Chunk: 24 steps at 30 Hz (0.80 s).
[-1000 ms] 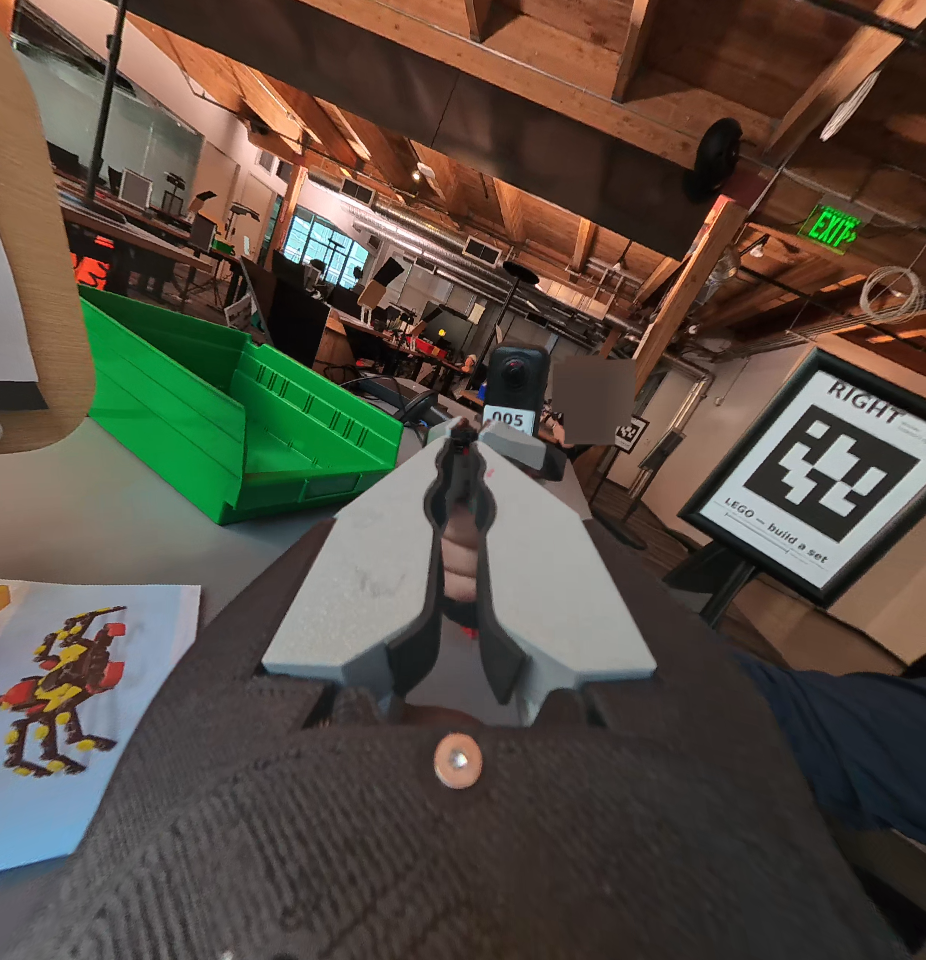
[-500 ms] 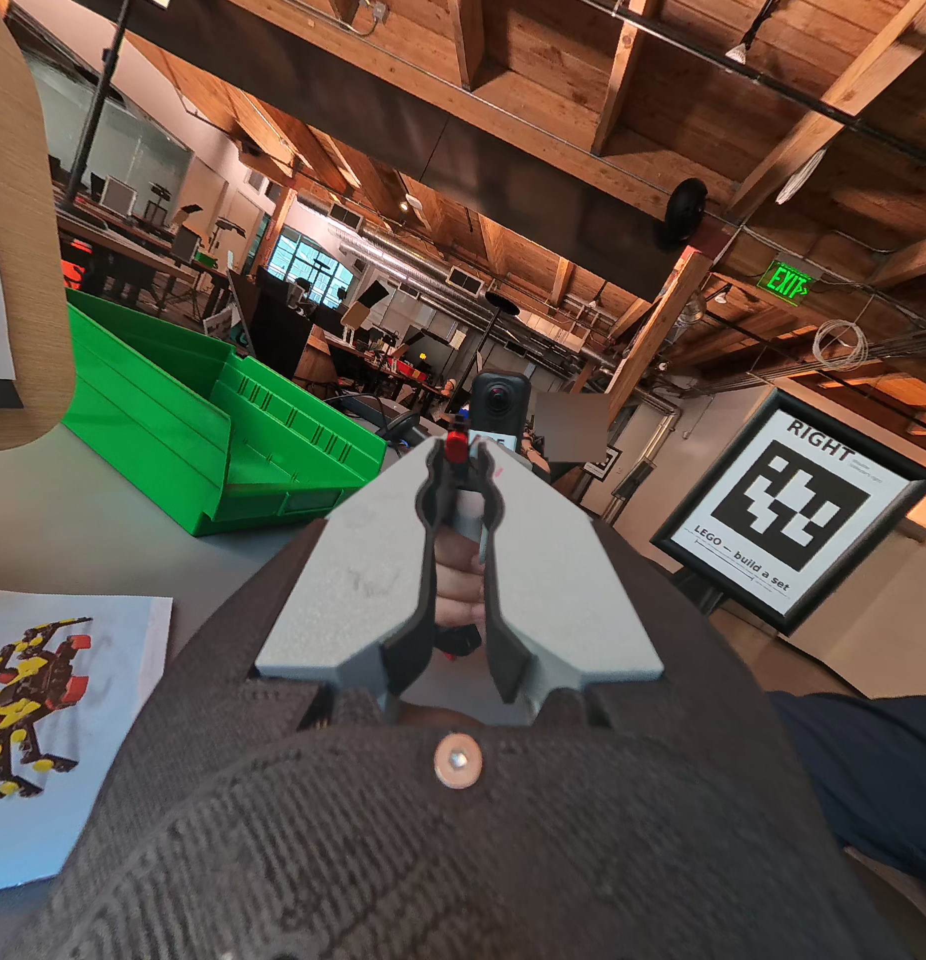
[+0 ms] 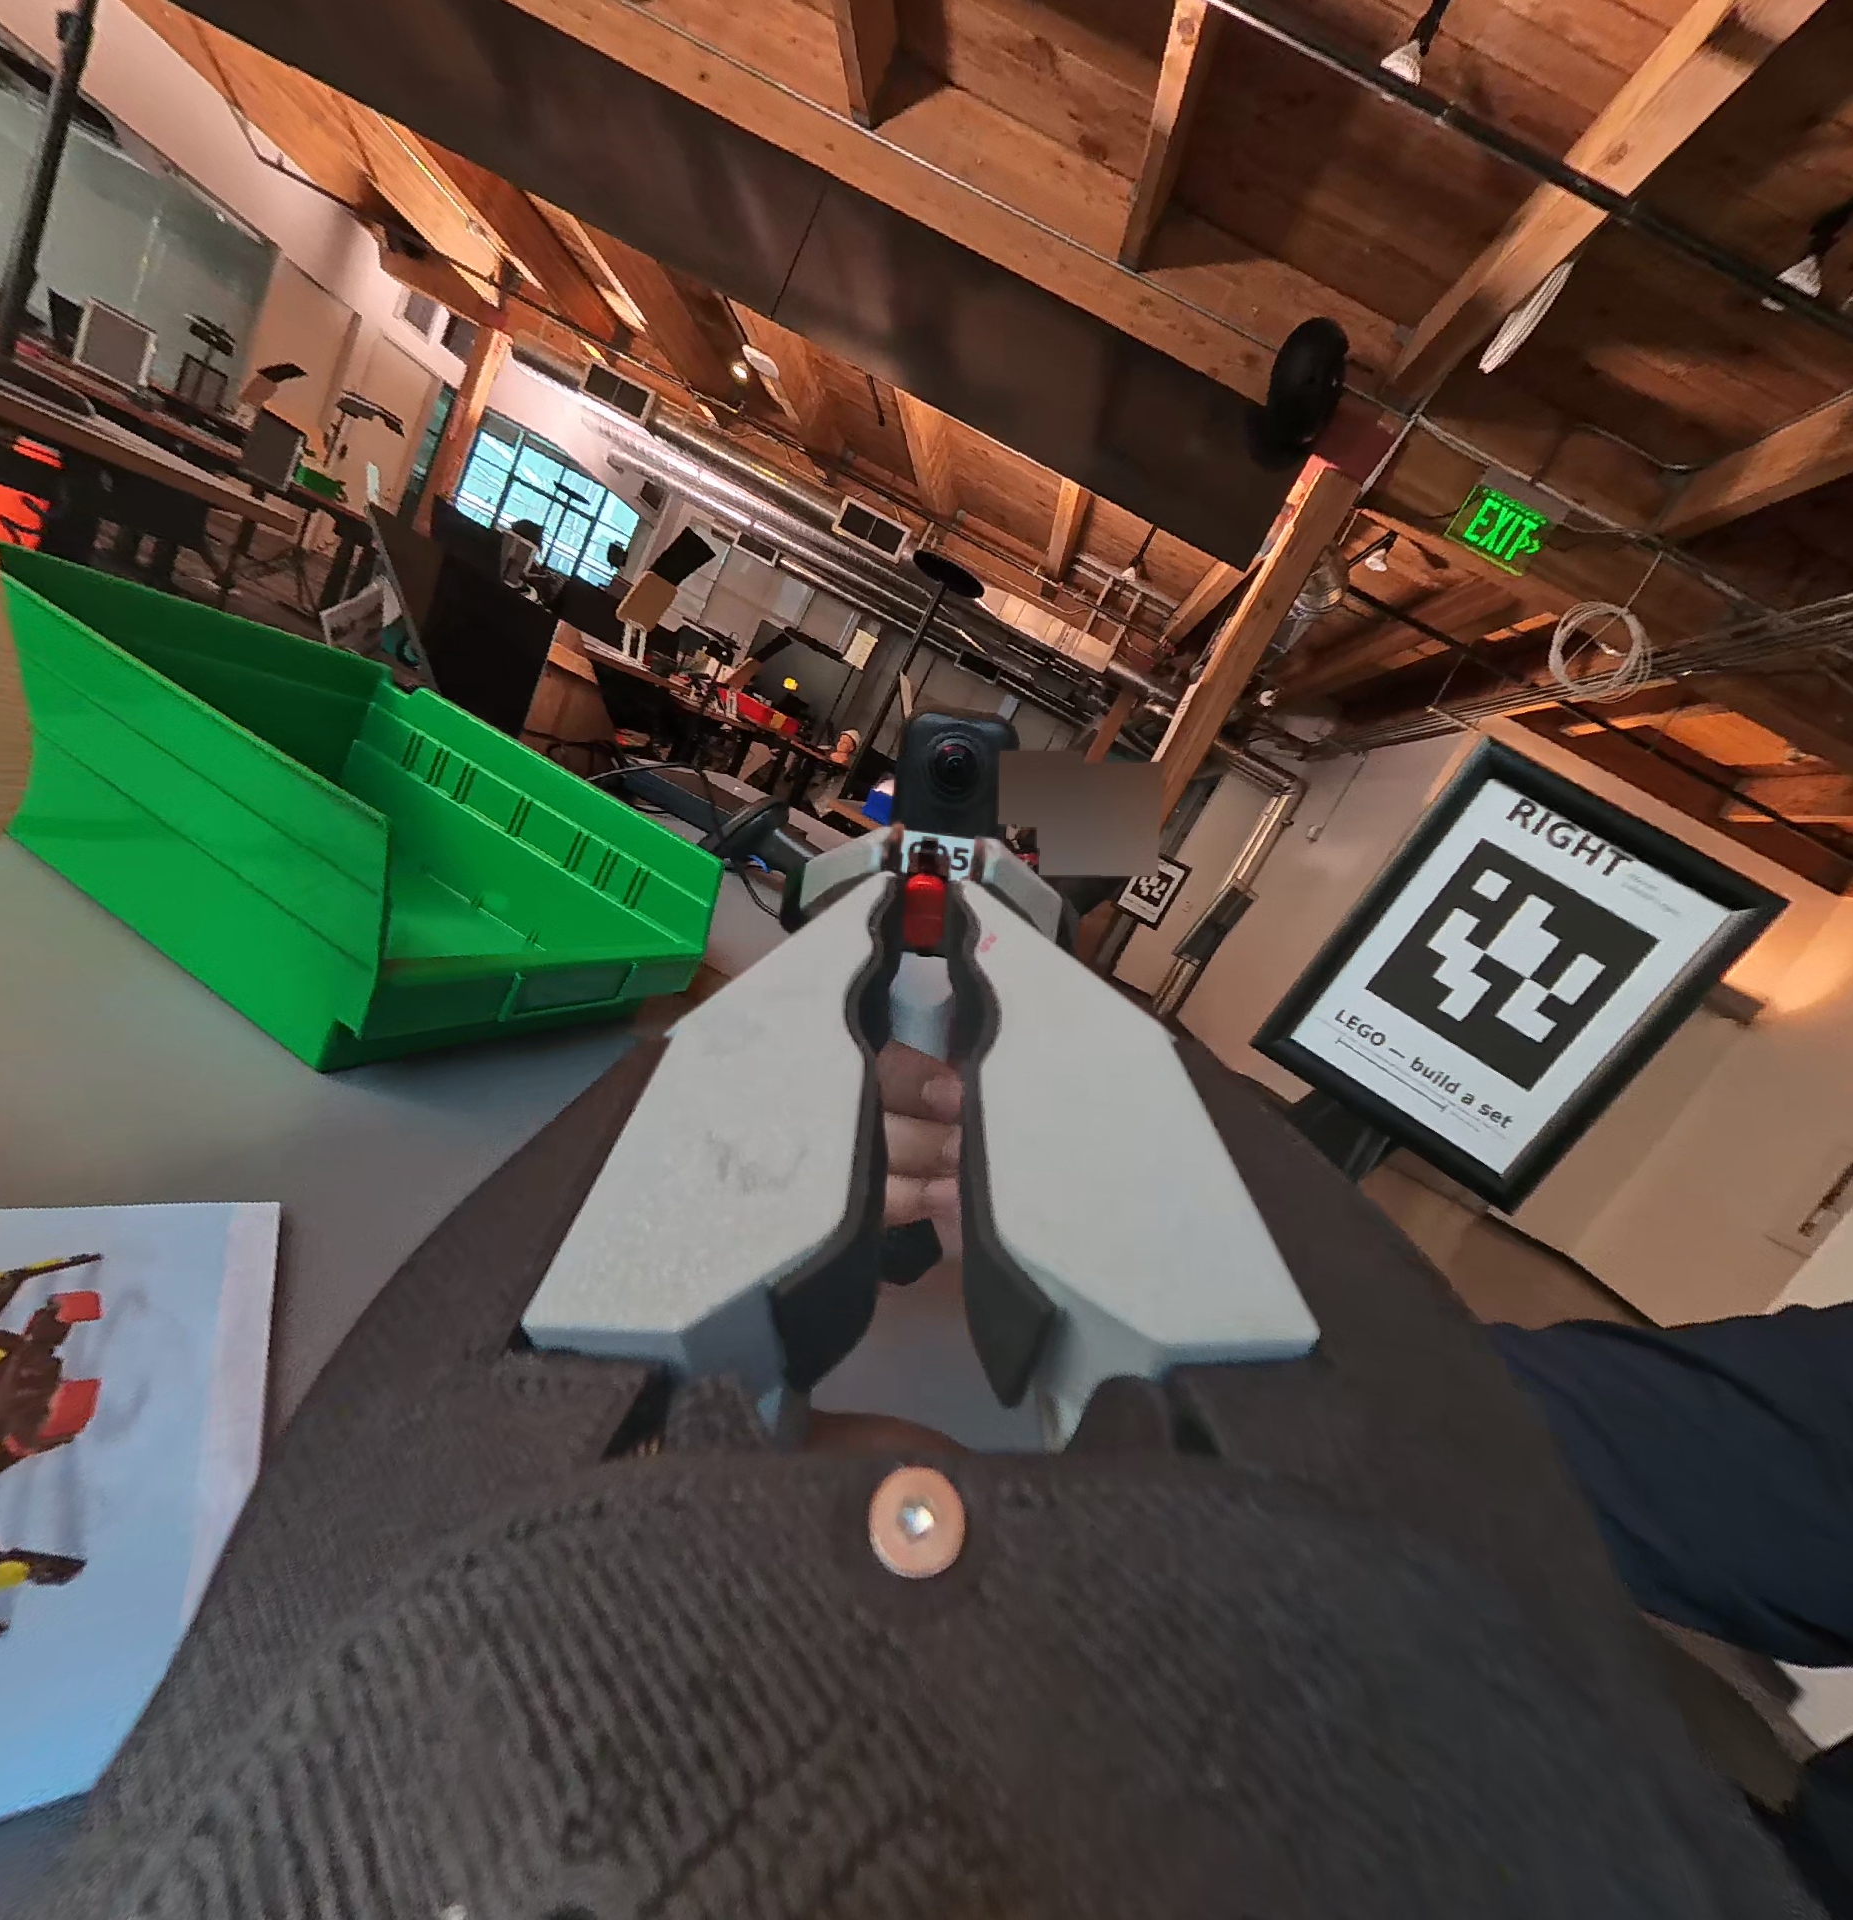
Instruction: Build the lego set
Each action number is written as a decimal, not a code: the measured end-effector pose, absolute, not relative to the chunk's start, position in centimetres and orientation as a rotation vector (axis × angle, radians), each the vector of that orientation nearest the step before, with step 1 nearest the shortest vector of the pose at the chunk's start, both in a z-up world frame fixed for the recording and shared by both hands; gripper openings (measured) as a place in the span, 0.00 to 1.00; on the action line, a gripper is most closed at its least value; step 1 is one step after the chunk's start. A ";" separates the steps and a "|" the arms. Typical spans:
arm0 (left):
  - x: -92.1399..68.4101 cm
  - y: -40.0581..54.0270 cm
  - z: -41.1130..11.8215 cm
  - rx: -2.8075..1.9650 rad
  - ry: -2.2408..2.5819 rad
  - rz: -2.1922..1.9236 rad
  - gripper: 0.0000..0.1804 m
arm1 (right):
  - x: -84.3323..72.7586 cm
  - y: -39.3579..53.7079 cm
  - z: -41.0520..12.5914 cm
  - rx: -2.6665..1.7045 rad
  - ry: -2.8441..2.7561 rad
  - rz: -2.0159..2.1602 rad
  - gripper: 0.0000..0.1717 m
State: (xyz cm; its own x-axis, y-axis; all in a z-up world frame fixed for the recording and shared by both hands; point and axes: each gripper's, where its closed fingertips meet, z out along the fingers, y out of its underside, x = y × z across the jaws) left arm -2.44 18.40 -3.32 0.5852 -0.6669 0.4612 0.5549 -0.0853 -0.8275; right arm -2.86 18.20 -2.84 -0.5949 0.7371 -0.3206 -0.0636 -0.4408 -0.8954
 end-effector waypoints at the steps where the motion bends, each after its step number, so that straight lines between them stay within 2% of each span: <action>1: -2.3 18.4 -3.4 -1.307 0.109 -1.028 0.03 | -2.9 18.2 -2.9 -0.994 -1.250 2.064 0.07; 10: -2.2 18.5 -3.5 -1.310 0.111 -1.025 0.03 | -2.9 18.2 -3.1 -1.004 -1.270 2.037 0.02; 16: -3.0 19.2 -4.0 -1.323 0.058 -0.922 0.03 | -3.6 19.0 -3.5 -1.066 -1.224 1.854 0.02; 24: -3.2 19.3 -3.6 -1.271 -0.009 -0.976 0.03 | -3.8 19.2 -3.1 -1.106 -1.099 1.919 0.02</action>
State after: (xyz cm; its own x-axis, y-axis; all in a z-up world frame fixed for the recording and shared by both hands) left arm -3.24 19.35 -3.64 0.6174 -0.6041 0.5040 0.6135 -0.0313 -0.7891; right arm -3.81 19.22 -3.12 -0.4272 0.8363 -0.3436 -0.1267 -0.4316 -0.8931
